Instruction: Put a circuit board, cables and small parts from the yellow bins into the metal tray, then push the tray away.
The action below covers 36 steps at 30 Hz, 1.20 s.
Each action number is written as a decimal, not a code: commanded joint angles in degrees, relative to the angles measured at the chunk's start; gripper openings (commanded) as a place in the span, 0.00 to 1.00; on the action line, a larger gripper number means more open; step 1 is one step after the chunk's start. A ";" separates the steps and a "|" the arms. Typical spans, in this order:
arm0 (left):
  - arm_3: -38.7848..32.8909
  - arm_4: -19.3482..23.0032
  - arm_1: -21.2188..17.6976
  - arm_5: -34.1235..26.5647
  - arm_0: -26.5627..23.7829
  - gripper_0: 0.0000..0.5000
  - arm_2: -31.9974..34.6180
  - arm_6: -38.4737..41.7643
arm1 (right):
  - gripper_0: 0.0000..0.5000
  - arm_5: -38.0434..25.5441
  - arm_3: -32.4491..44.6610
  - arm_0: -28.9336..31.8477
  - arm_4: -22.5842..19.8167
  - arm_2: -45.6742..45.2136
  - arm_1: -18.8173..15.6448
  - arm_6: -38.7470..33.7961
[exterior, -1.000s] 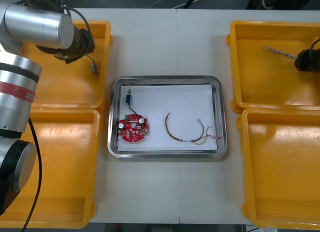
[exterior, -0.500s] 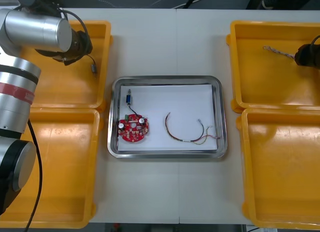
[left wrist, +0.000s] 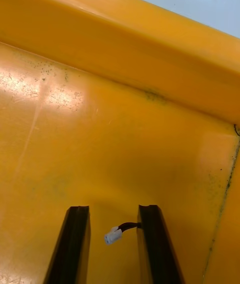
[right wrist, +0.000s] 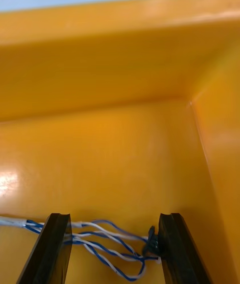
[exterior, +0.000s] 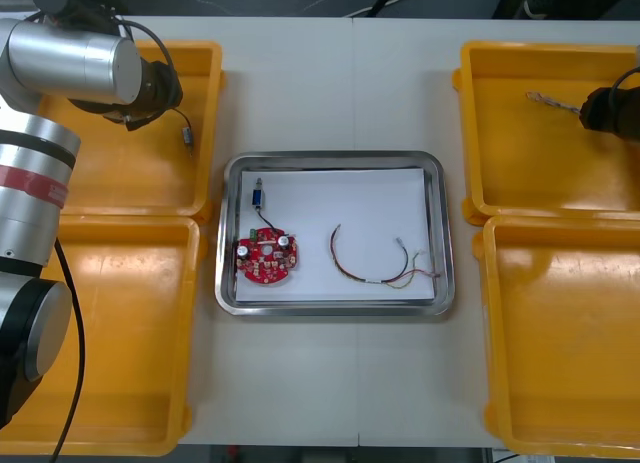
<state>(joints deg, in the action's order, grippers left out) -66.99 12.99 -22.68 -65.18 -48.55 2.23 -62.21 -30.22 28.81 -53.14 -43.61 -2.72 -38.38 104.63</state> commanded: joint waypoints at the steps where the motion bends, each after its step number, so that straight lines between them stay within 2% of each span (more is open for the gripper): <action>1: -0.69 -0.24 -2.02 0.76 -2.34 0.24 1.46 5.17 | 1.00 1.04 -0.51 -1.80 -0.07 -1.49 0.68 -1.10; 3: -0.69 -0.15 -2.02 0.76 -2.34 0.01 1.46 5.26 | 1.00 1.04 -0.60 -1.62 -0.07 -1.49 0.68 -1.10; 5: -0.69 -0.07 -2.02 0.76 -2.34 0.00 1.46 5.26 | 1.00 1.04 -0.60 -1.53 -0.07 -1.49 0.76 -1.10; 6: -0.69 0.11 -2.02 0.76 -2.34 0.00 1.37 5.17 | 0.94 1.04 -0.60 -1.53 -0.07 -1.49 0.76 -1.10; 7: -0.60 0.20 -2.02 0.67 -2.34 0.00 1.46 5.08 | 0.84 1.04 -0.60 -1.53 0.02 -1.49 0.76 -1.10; 8: -0.69 0.37 -2.02 0.67 -2.34 0.00 1.46 4.91 | 0.67 1.04 -0.69 -1.53 0.02 -1.49 0.76 -1.19; 9: -0.69 0.55 -2.02 0.14 -2.25 0.00 1.46 4.64 | 0.41 1.04 -0.60 -1.44 -0.07 -1.49 0.85 -1.27; 10: -0.69 0.72 -2.02 -0.21 -2.34 0.00 1.46 4.47 | 0.30 1.04 -0.60 -1.53 -0.07 -1.49 0.94 -1.36; 11: -0.69 0.81 -2.11 -0.83 -2.34 0.00 1.46 4.20 | 0.11 1.04 -0.60 -1.53 -0.07 -1.49 1.03 -1.36; 12: -0.69 0.99 -2.11 -1.35 -2.25 0.00 1.46 3.41 | 0.00 1.04 -0.69 -1.53 -0.07 -1.49 1.03 -1.36; 17: -0.77 2.48 -2.90 -1.44 -1.11 0.00 2.16 -1.07 | 0.00 1.04 -0.60 -1.53 -0.07 -1.49 1.12 -1.45; 23: -0.86 7.05 -4.57 -1.44 0.74 0.00 4.62 -9.24 | 0.00 0.25 -0.16 -1.53 0.37 -1.49 1.12 -0.66; 31: -1.04 7.67 -5.98 -3.73 1.26 0.00 6.82 -16.36 | 0.00 -9.77 5.38 -1.53 2.04 -3.25 0.33 -0.48; 36: -1.04 7.76 -6.77 -3.73 1.79 0.00 7.44 -18.30 | 0.00 -17.86 9.77 -1.53 6.61 -6.50 0.41 -0.66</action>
<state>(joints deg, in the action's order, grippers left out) -66.91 20.28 -26.48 -68.54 -47.56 8.14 -79.60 -45.09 34.82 -53.23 -39.20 -5.49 -37.92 104.64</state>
